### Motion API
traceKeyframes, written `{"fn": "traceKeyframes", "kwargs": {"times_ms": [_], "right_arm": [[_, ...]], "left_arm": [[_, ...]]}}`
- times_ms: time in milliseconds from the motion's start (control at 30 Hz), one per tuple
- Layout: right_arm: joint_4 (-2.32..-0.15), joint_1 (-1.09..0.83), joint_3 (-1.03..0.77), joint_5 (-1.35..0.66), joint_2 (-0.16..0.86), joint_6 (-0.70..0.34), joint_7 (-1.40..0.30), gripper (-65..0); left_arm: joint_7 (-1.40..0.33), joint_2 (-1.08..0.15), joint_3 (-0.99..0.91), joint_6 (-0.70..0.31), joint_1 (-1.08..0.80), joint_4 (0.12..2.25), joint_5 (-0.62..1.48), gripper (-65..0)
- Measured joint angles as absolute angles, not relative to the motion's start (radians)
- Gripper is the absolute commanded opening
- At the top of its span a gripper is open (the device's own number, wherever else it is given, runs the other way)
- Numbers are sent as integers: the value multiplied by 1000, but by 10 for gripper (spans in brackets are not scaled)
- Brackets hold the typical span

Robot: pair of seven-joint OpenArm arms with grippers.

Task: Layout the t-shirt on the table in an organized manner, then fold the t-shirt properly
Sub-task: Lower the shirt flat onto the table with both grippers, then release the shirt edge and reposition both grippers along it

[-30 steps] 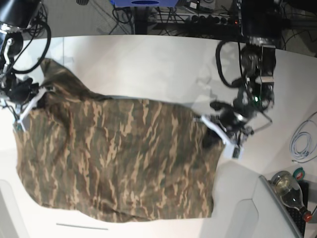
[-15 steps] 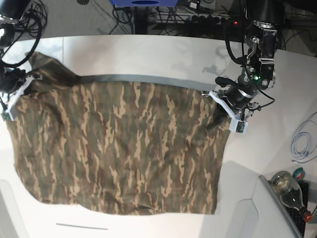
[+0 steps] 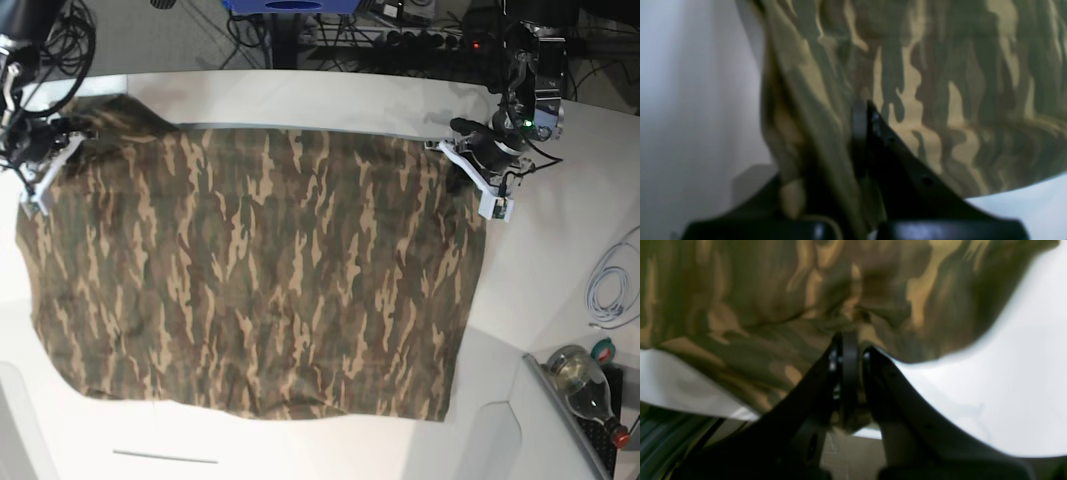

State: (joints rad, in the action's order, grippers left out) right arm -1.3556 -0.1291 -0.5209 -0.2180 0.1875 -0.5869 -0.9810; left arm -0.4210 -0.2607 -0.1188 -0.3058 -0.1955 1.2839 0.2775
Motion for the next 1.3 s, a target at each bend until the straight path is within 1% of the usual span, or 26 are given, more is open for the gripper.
{"fn": "traceKeyframes", "kwargs": {"times_ms": [133,333,433,467,500,567,600,667,700,733,767,800,867,933,1033,1067,1100,1133,1167,1200,1300], "right_arm": [[-1365,-120,-525,-173,174,-587,-987,-650],[-1363,-112,-526,-156,167,-587,-988,-650],[-1367,-111,-528,-140,167,-587,-989,-641],[-1367,-112,-530,-132,165,-587,-989,-629],[-1368,-112,-530,-130,164,-587,-992,-596],[-1368,-112,-530,-125,162,-587,-1009,-465],[-1368,-112,-531,-123,163,-587,-1023,-396],[-1372,-115,-533,-122,162,-587,-1021,-270],[-1381,-116,-533,-121,162,-587,-1022,-233],[-1395,-117,-533,-121,161,-587,-1021,-224],[-1417,-122,-550,-126,157,-587,-1020,-228],[-1446,-123,-582,-125,146,-587,-1017,-236],[-1524,-133,-654,-109,126,-584,-1025,-246],[-1605,-141,-703,-105,117,-585,-1036,-246],[-1655,-130,-725,-107,125,-587,-1018,-246],[-1653,-118,-717,-107,128,-587,-1017,-248],[-1641,-101,-706,-103,129,-587,-1004,-255],[-1617,-83,-685,-101,132,-587,-967,-281],[-1575,-64,-652,-106,141,-587,-916,-333],[-1519,-42,-614,-114,150,-590,-859,-410],[-1321,11,-529,-130,176,-597,-705,-650]], "left_arm": [[-424,-261,-119,-303,-194,1283,277,-650],[-419,-260,-118,-303,-198,1284,278,-650],[-419,-260,-119,-303,-203,1286,277,-650],[-418,-260,-120,-303,-206,1288,280,-650],[-418,-260,-121,-304,-212,1290,285,-650],[-411,-261,-123,-306,-217,1291,286,-650],[-411,-261,-123,-305,-220,1291,286,-586],[-410,-261,-125,-305,-223,1295,287,-418],[-407,-260,-138,-307,-229,1296,289,-347],[-408,-254,-167,-312,-234,1298,288,-296],[-414,-249,-204,-313,-240,1301,288,-255],[-426,-248,-245,-306,-249,1303,279,-230],[-455,-232,-345,-283,-269,1330,260,-224],[-464,-223,-437,-290,-287,1382,261,-224],[-486,-195,-519,-286,-266,1483,266,-235],[-504,-188,-519,-286,-255,1517,269,-268],[-529,-182,-508,-289,-240,1546,268,-334],[-538,-172,-484,-289,-224,1560,266,-418],[-540,-158,-454,-287,-205,1564,262,-528],[-542,-143,-411,-287,-183,1559,262,-650],[-538,-133,-257,-305,-91,1455,268,-650]]}}
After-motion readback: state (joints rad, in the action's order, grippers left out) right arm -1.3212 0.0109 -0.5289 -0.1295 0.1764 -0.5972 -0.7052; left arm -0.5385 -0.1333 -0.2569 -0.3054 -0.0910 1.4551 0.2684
